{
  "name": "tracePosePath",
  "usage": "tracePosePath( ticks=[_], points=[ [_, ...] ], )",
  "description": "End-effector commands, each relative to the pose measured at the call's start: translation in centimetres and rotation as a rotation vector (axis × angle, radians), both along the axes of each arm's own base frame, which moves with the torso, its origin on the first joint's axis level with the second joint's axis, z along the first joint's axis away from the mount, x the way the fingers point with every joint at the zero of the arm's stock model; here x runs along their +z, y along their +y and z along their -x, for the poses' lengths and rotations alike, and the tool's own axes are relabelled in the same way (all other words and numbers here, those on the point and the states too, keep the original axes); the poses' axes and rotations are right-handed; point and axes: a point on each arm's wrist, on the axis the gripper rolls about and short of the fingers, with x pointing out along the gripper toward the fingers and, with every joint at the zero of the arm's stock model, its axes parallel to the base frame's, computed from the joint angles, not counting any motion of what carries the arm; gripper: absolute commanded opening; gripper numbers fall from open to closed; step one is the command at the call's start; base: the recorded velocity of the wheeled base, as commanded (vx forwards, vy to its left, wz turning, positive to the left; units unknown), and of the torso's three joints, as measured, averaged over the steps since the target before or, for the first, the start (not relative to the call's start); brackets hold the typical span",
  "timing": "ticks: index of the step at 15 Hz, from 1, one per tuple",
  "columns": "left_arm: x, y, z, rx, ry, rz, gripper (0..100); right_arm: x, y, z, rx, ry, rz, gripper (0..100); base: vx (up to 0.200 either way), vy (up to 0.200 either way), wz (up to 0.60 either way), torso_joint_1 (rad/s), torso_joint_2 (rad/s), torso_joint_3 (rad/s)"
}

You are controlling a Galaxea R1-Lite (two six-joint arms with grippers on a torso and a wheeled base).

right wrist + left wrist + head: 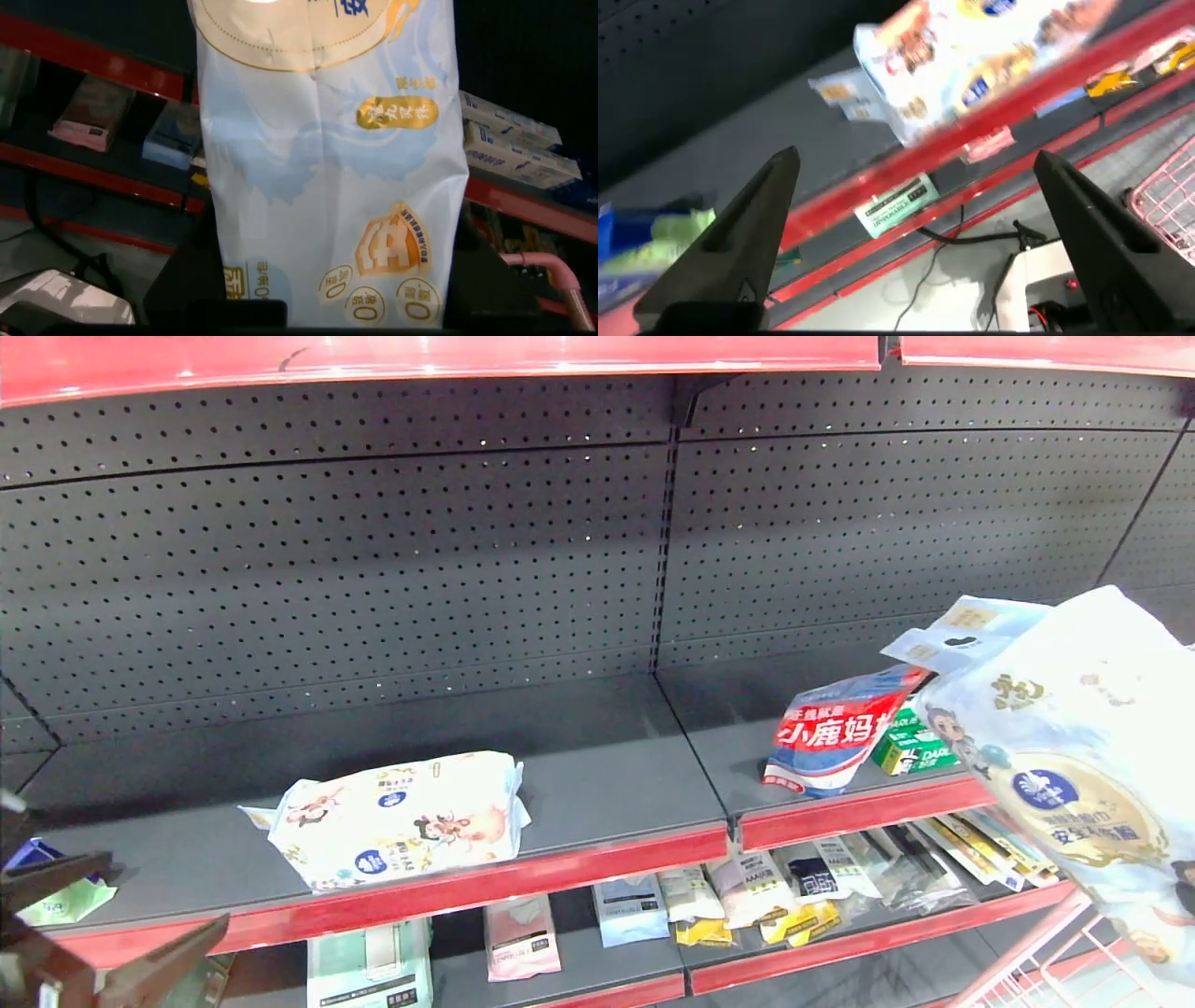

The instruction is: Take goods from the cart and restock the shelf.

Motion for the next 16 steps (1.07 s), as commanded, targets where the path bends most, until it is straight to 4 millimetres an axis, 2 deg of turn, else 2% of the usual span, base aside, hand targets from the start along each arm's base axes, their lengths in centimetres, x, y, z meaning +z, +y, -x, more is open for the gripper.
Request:
tracePosePath(
  ticks=[1,2,4,6,15,16],
  points=[
    [-1.8,0.1,5.6,-0.008,-0.143,0.005,100,0.2,0.5,-1.1,0.051,0.038,0.017,0,0.0,0.0,0.0,0.0,0.0,0.0],
    [-2.9,0.1,6.9,-0.01,-0.18,0.005,100,0.2,0.7,-1.4,0.067,0.05,0.02,0,0.0,0.0,0.0,0.0,0.0,0.0],
    [-4.4,0.1,8.2,-0.01,-0.22,0.006,100,0.3,0.9,-1.7,0.087,0.057,0.022,0,0.0,0.0,0.0,0.0,0.0,0.0],
    [-5.1,0.2,9.0,-0.008,-0.228,0.005,100,0.4,1.1,-2.1,0.101,0.068,0.023,0,0.0,0.0,0.0,0.0,0.0,0.0],
    [-5.3,0.2,9.5,-0.008,-0.245,0.005,100,0.8,1.4,-2.5,0.125,0.074,0.014,0,0.0,0.0,0.0,0.0,0.0,0.0],
    [-5.3,0.2,9.5,-0.008,-0.245,0.005,100,0.8,1.4,-2.5,0.125,0.077,0.015,0,0.0,0.0,0.6,-0.002,0.0,0.007]
  ],
)
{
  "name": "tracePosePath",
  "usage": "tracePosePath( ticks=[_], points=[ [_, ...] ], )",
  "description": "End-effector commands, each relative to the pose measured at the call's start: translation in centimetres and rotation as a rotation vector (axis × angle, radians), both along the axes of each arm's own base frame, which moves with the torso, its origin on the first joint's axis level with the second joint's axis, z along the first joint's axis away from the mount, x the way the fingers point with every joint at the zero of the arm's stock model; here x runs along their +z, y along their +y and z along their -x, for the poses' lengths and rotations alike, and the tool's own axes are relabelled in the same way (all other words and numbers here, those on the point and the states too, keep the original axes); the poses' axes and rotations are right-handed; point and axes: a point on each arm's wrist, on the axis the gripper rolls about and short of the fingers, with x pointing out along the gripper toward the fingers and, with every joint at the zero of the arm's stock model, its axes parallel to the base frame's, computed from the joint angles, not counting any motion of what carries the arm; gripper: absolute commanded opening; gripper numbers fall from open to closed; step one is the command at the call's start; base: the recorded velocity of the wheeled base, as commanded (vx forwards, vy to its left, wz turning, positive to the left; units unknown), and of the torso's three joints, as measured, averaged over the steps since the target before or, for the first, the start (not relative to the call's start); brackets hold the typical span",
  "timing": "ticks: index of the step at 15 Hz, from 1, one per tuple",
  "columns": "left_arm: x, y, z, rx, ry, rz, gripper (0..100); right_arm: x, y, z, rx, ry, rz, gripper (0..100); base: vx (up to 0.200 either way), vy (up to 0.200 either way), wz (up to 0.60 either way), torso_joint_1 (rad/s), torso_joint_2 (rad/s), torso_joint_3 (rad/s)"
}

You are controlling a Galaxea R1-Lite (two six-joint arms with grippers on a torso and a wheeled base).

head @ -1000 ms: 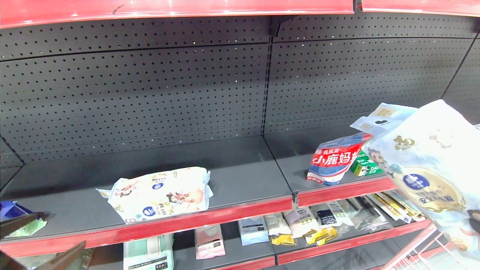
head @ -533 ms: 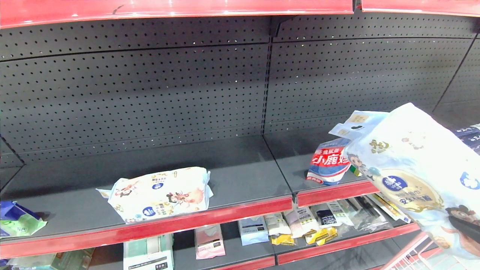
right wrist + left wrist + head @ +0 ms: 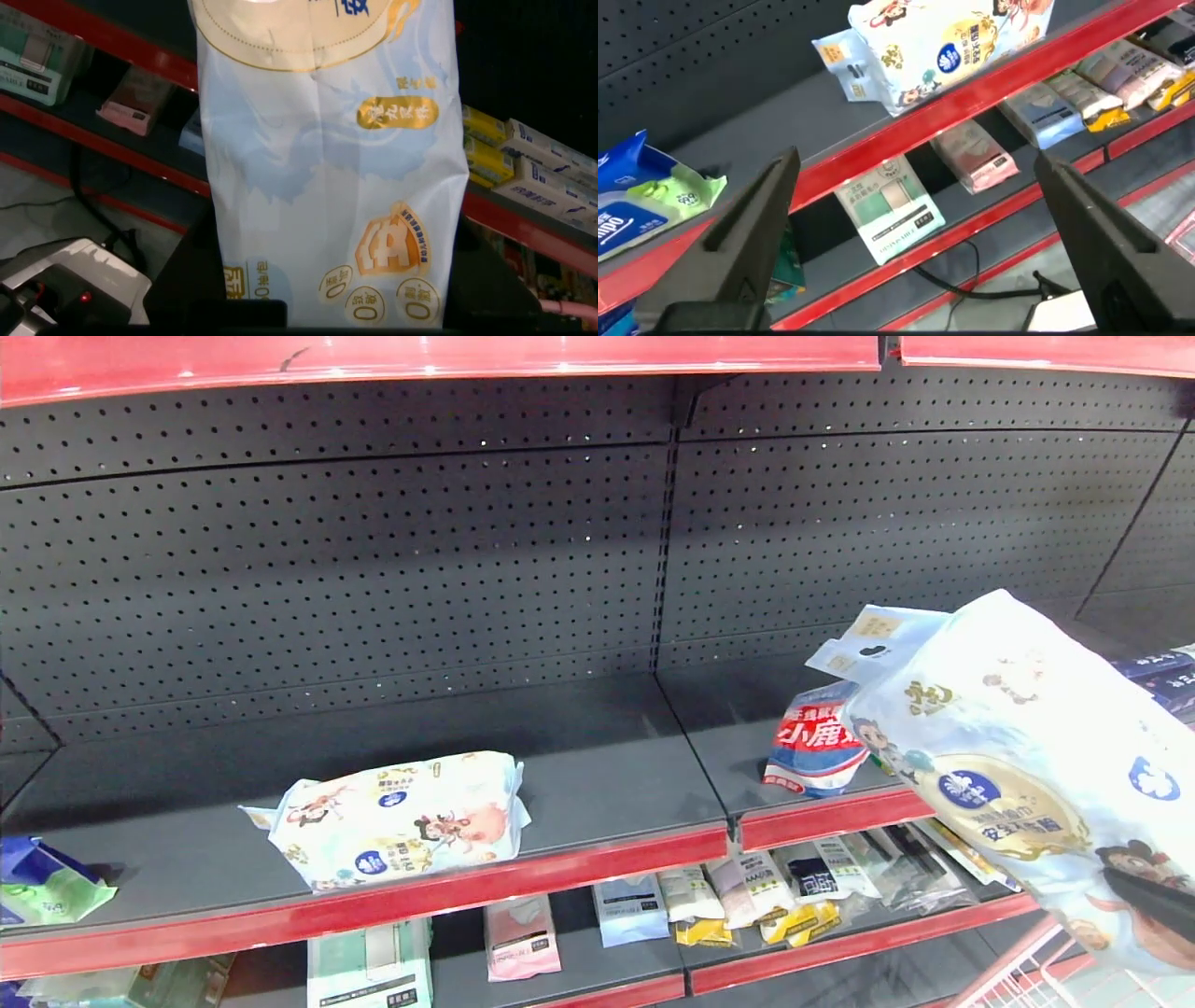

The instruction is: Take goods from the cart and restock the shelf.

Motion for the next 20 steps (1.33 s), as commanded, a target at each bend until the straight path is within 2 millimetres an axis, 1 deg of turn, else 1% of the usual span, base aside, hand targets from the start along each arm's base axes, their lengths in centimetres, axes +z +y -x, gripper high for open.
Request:
tracePosePath(
  ticks=[1,9,11,13,16,17,18,20],
  points=[
    [0.0,0.0,0.0,0.0,0.002,0.0,100,0.0,0.1,-0.1,0.0,0.006,0.003,0,0.0,0.0,0.6,0.002,0.0,0.007],
    [0.0,0.0,0.0,-0.001,0.001,0.0,100,0.0,0.1,-0.3,0.002,0.008,0.003,0,0.0,0.0,0.6,0.001,0.0,0.002],
    [0.1,0.0,0.1,0.001,-0.008,0.002,100,0.3,0.2,-0.6,0.005,0.007,0.001,0,0.0,0.0,0.0,0.0,0.0,0.0],
    [-0.3,0.0,0.5,-0.003,-0.039,0.011,100,0.9,0.5,-1.5,0.005,0.019,0.002,0,0.0,0.0,0.0,0.0,0.0,0.0],
    [-1.7,0.0,1.4,0.01,-0.087,0.044,100,1.0,1.0,-3.0,0.014,0.045,-0.005,0,0.0,0.0,0.0,0.0,0.0,0.0],
    [-2.1,0.0,1.6,0.014,-0.103,0.061,100,1.2,1.3,-3.7,0.014,0.043,-0.006,0,0.0,0.0,0.0,0.0,0.0,0.0],
    [-2.6,0.1,1.8,0.025,-0.124,0.112,100,1.6,1.8,-5.1,0.021,0.04,-0.01,0,0.0,0.0,0.0,0.0,0.0,0.0],
    [-2.9,0.0,2.0,0.056,-0.122,0.213,100,2.0,2.5,-7.0,0.03,0.054,-0.008,0,0.0,0.0,0.0,0.0,0.0,0.0]
  ],
)
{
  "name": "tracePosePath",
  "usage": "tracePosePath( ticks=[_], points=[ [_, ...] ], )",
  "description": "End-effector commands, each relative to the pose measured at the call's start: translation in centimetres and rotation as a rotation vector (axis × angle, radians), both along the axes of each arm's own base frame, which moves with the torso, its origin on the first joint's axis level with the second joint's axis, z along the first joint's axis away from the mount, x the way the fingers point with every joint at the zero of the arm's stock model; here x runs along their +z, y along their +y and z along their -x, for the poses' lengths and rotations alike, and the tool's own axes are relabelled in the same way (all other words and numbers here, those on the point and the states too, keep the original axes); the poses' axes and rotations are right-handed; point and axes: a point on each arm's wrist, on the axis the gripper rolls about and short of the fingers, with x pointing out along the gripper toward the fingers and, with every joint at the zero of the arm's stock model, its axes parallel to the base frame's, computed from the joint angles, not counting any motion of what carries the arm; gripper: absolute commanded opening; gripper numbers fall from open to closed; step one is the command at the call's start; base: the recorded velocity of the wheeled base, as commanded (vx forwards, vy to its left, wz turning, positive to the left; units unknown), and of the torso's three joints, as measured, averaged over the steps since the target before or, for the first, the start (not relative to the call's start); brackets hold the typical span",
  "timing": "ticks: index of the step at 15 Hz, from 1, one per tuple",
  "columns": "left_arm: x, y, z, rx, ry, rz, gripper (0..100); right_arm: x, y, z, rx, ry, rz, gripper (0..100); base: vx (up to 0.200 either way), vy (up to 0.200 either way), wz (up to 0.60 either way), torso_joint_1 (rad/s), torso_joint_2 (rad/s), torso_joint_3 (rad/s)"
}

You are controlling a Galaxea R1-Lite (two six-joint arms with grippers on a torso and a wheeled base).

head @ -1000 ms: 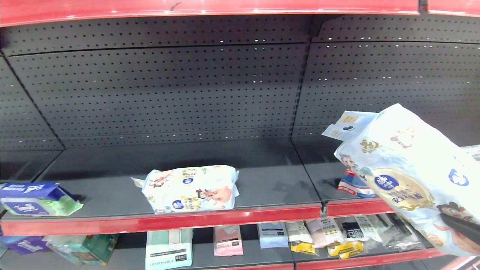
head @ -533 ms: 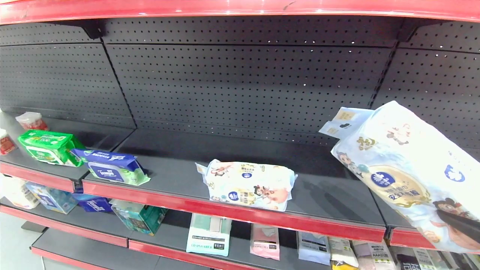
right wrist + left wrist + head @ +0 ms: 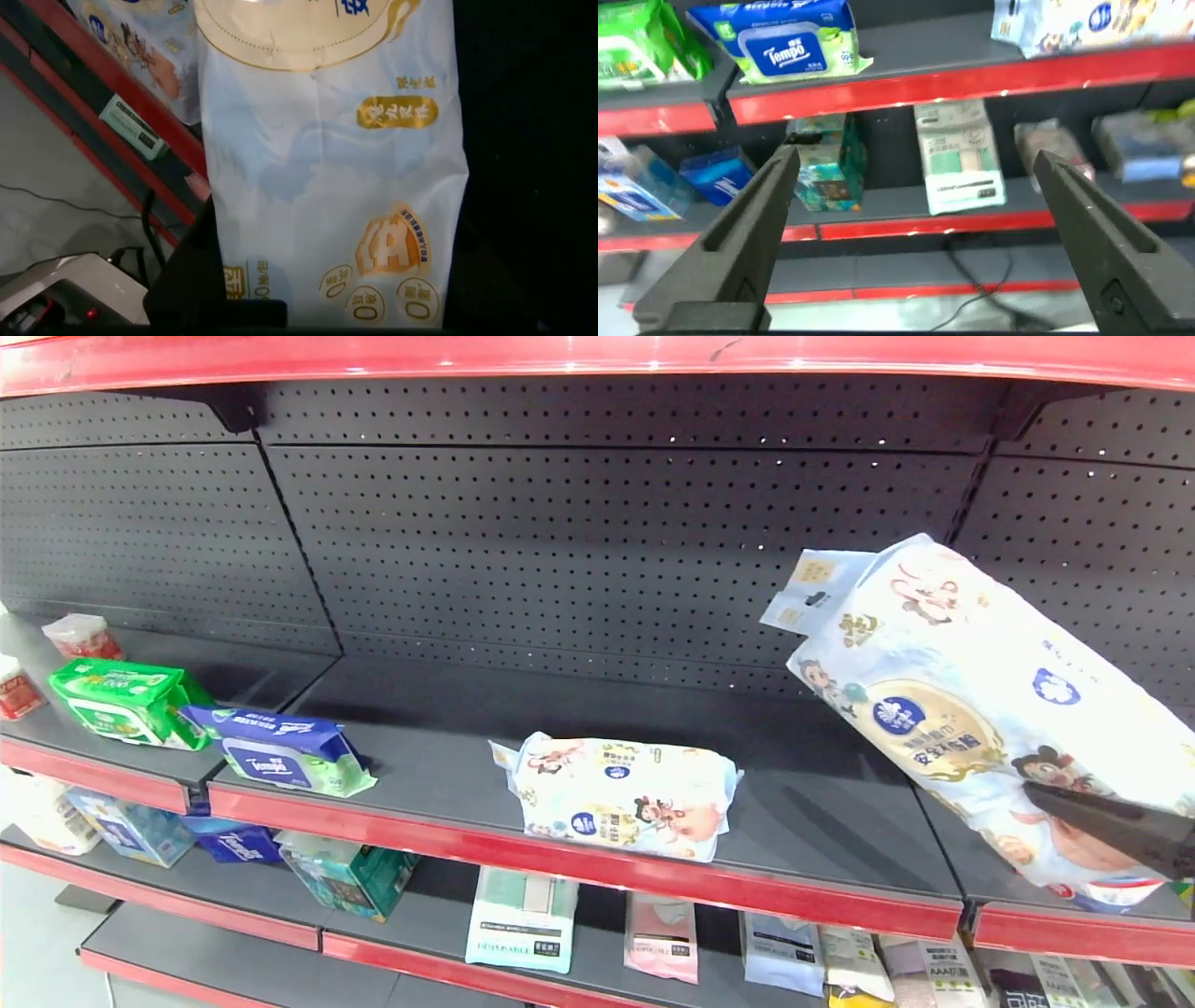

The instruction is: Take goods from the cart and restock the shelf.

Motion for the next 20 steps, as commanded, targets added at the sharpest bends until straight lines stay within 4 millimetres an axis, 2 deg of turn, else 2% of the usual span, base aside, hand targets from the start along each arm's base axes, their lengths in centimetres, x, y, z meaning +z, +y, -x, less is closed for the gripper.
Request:
tracePosePath(
  ticks=[1,4,8,10,13,17,20],
  points=[
    [-0.4,0.0,0.4,0.025,-0.031,0.077,100,-0.2,1.1,-3.1,0.005,0.053,0.018,0,0.0,0.0,0.0,0.0,0.0,0.0],
    [-0.3,0.1,0.4,0.084,-0.032,0.093,100,-1.1,1.9,-5.9,-0.005,0.02,0.005,0,0.0,0.0,0.0,0.0,0.0,0.0],
    [-0.4,0.6,0.6,0.309,-0.082,0.171,100,-1.7,2.2,-6.8,-0.005,0.043,0.013,0,0.0,0.0,0.0,0.0,0.0,0.0],
    [-0.5,0.5,0.4,0.285,-0.101,0.175,100,-1.8,2.2,-6.8,-0.005,0.049,0.015,0,0.0,0.0,0.0,0.0,0.0,0.0],
    [-0.5,0.1,0.3,0.114,-0.1,0.107,100,-2.2,2.2,-6.8,-0.006,0.061,0.018,0,0.0,0.0,0.0,0.0,0.0,0.0],
    [-0.9,0.4,-0.1,0.249,-0.163,0.112,100,-2.6,2.3,-7.2,-0.008,0.078,0.024,0,0.0,0.0,0.0,0.0,0.0,0.0],
    [-1.5,0.3,-0.3,0.177,-0.138,0.111,100,-2.6,2.3,-7.3,-0.019,0.091,0.004,0,0.0,0.0,0.0,0.0,0.0,0.0]
  ],
)
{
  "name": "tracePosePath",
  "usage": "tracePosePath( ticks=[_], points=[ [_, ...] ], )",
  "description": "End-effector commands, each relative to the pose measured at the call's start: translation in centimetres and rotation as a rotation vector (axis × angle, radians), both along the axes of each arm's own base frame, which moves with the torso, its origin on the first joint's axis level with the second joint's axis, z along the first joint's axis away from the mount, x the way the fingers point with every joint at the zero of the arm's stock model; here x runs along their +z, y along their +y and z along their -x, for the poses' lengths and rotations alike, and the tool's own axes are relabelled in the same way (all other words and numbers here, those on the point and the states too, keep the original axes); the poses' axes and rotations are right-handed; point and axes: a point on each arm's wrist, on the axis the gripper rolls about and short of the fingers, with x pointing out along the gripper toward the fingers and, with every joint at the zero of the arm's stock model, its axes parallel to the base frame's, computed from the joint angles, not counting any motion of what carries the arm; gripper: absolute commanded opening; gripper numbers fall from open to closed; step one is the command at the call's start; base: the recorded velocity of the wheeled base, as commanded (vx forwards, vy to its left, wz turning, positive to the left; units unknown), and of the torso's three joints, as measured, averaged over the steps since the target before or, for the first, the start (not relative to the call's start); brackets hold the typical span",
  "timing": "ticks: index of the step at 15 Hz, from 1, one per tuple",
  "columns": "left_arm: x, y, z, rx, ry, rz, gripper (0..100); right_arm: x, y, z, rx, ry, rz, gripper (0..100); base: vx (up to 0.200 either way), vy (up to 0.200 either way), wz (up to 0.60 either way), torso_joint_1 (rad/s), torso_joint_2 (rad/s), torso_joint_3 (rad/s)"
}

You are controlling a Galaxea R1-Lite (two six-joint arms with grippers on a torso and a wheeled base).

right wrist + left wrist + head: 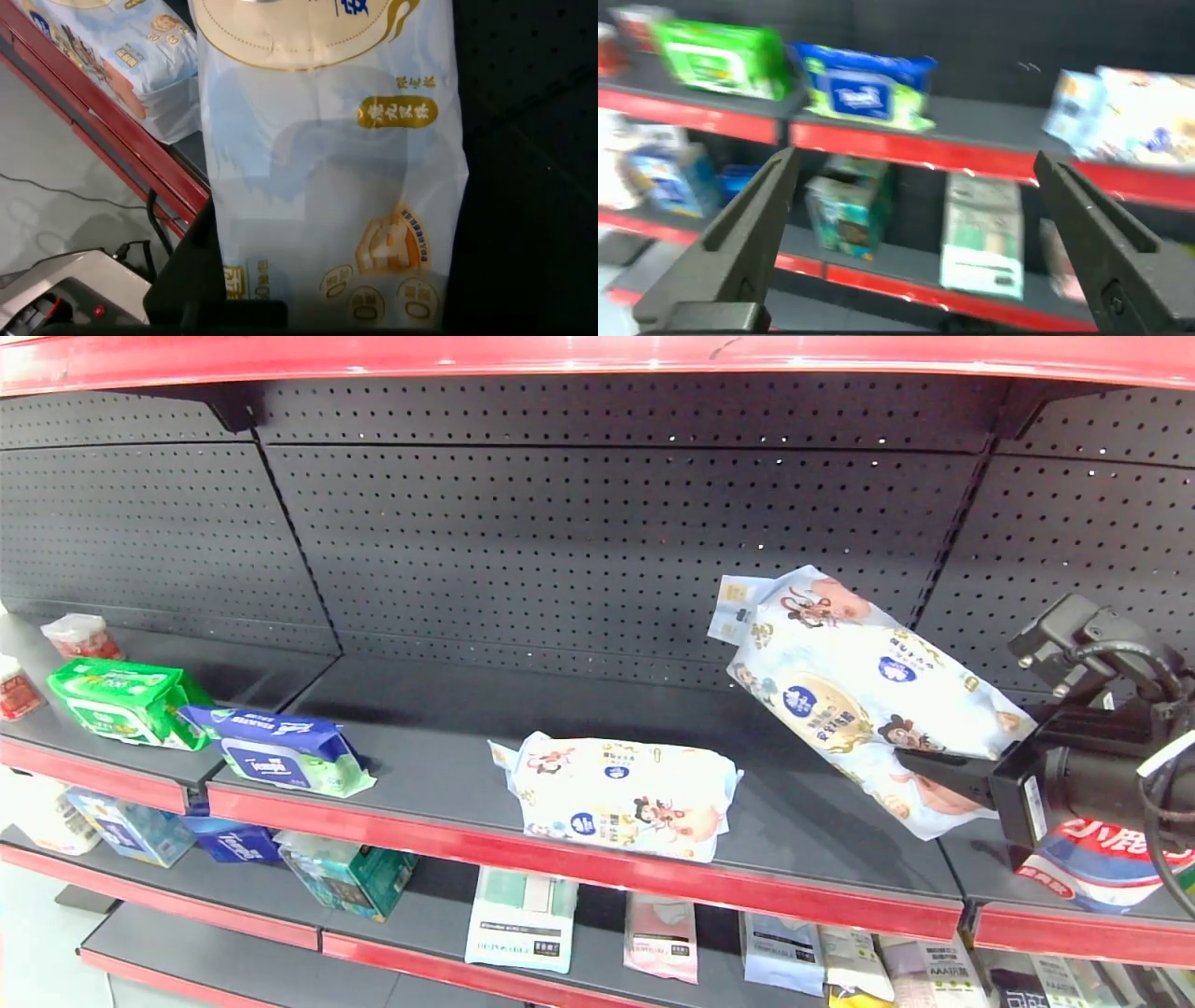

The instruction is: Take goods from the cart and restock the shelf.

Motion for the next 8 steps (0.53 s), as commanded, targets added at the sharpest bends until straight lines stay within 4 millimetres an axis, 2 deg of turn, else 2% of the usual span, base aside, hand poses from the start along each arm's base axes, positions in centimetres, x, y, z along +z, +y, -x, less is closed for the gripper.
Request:
tracePosePath(
  ticks=[1,8],
  points=[
    [-0.2,0.0,0.0,-0.004,0.012,0.0,100,-0.1,0.0,-0.1,0.0,0.003,-0.001,0,0.0,0.0,0.0,0.0,0.0,0.0],
    [-0.2,0.0,0.0,-0.004,0.012,-0.016,100,-0.9,0.7,-1.8,0.045,0.054,0.005,0,0.0,0.0,0.0,0.0,0.0,0.0]
  ],
)
